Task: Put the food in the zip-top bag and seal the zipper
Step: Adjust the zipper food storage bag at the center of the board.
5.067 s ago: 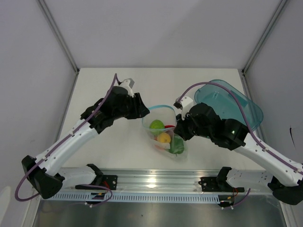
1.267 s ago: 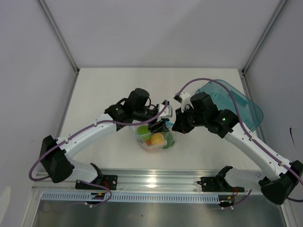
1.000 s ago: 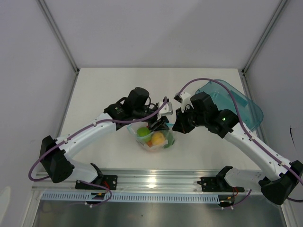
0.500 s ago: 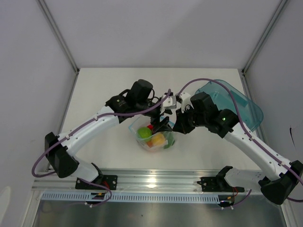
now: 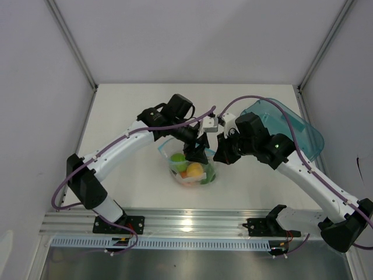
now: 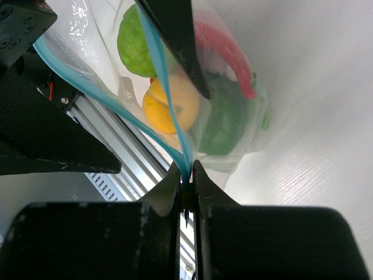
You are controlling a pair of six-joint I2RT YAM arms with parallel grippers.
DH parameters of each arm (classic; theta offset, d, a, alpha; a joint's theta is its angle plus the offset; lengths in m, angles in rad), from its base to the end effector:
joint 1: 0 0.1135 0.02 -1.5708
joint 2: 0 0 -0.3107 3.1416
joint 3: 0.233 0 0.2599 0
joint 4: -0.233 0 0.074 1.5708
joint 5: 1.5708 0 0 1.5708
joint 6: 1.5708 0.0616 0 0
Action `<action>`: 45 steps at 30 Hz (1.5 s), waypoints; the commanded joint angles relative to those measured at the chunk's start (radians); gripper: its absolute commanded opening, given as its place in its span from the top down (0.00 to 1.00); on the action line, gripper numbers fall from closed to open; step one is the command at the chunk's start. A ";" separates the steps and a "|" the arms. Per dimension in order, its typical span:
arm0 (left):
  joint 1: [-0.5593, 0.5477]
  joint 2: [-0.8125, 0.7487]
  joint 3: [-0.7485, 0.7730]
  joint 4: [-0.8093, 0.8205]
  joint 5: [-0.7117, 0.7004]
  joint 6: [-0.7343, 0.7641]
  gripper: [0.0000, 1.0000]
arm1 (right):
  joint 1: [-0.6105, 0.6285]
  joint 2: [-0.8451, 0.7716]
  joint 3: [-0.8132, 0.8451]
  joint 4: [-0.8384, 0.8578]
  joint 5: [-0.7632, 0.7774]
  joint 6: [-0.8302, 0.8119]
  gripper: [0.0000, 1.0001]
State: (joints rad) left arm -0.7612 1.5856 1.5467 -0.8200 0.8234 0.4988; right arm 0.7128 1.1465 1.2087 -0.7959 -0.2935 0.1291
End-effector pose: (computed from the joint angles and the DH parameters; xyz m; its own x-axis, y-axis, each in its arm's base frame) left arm 0.2261 -0.2778 0.3866 -0.0911 0.5359 -0.8393 0.9786 -0.1079 -0.1752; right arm 0.1695 0.1701 0.3832 -0.6039 -0.3591 -0.7116 -0.7168 0.6352 0.2877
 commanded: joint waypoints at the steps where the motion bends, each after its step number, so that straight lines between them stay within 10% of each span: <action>1: 0.002 0.010 0.033 -0.070 0.054 0.015 0.28 | 0.002 -0.005 0.051 0.012 0.002 -0.023 1.00; 14: -0.013 -0.154 -0.160 0.177 0.020 -0.118 0.44 | 0.002 -0.008 0.031 0.029 0.002 -0.016 1.00; 25: -0.110 -0.233 -0.301 0.358 -0.274 -0.187 0.56 | -0.006 0.001 0.029 0.035 -0.026 0.001 1.00; 36: -0.125 -0.240 -0.326 0.417 -0.425 -0.221 0.51 | -0.007 -0.007 0.032 0.009 -0.058 -0.008 1.00; 43: -0.124 -0.222 -0.318 0.377 -0.386 -0.207 0.99 | -0.015 -0.010 0.038 0.003 -0.033 -0.009 1.00; 45: -0.116 -0.204 -0.294 0.351 -0.392 -0.241 0.99 | -0.018 -0.010 0.038 0.003 -0.010 -0.008 0.99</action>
State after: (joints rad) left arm -0.8818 1.3781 1.2232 -0.4473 0.4320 0.2867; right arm 0.7025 1.1484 1.2091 -0.7959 -0.3241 0.1265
